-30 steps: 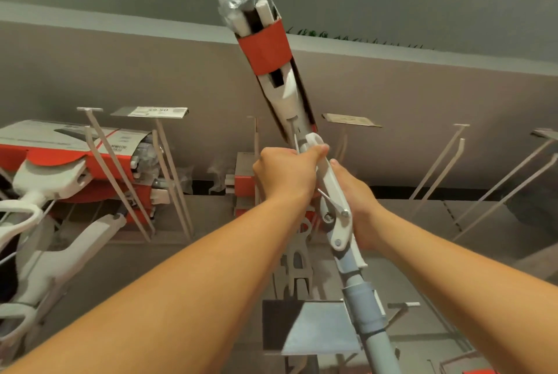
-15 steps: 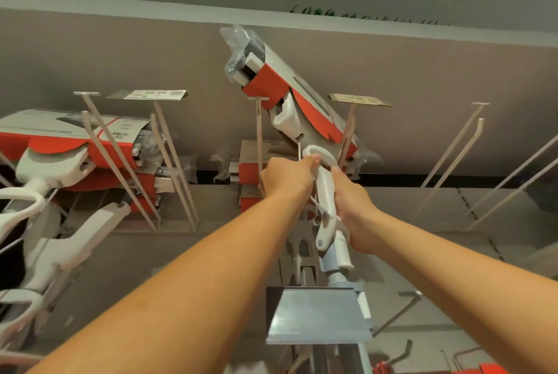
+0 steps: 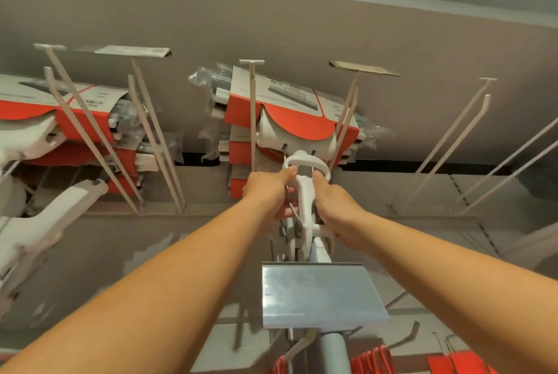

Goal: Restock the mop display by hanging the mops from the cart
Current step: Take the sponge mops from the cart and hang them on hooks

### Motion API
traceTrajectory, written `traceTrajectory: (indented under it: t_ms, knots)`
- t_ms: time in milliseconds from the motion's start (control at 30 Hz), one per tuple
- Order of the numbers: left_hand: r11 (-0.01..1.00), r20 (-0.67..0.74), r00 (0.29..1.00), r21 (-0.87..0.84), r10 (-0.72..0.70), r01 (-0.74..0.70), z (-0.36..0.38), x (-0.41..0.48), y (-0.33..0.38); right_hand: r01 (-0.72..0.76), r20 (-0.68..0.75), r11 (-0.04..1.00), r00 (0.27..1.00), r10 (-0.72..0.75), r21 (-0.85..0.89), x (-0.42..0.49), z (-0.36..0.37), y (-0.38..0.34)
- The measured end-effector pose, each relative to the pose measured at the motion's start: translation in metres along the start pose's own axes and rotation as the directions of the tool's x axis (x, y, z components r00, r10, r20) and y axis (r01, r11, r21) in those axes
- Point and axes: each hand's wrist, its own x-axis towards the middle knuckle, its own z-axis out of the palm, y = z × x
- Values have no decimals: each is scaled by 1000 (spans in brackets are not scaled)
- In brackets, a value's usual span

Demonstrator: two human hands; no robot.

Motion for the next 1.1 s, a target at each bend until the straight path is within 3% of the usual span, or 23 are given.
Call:
traceTrajectory:
  t_ms: [167, 400, 567, 767, 867, 967, 1033, 1100]
  knots:
    - [1000, 39, 999, -9, -22, 23, -7, 4, -20, -66, 145, 994, 986, 79, -91, 9, 6, 5]
    - [997, 122, 991, -60, -45, 52, -17, 4, -43, -253, 343, 946, 887, 310, -202, 13, -1, 0]
    - [994, 113, 991, -71, -70, 78, -17, 1, -43, -300, 331, 920, 867, 373, -252, 15, -6, -8]
    - [984, 59, 992, -133, -109, 116, -13, -16, -44, -282, 197, 928, 922, 332, -244, 9, 8, 5]
    - [994, 105, 989, 30, -107, 105, -22, -25, -43, -260, 163, 935, 939, 303, -241, 0, 9, 4]
    - [945, 99, 994, 326, -46, 12, -29, -29, -39, -203, 156, 899, 947, 281, -388, -13, 3, 2]
    - [873, 119, 993, 487, -26, -35, -33, -33, -31, -174, 142, 824, 946, 293, -538, -22, -2, -3]
    - [724, 130, 991, 683, 5, -93, -36, -38, -23, -122, 139, 722, 947, 291, -681, -32, -10, -9]
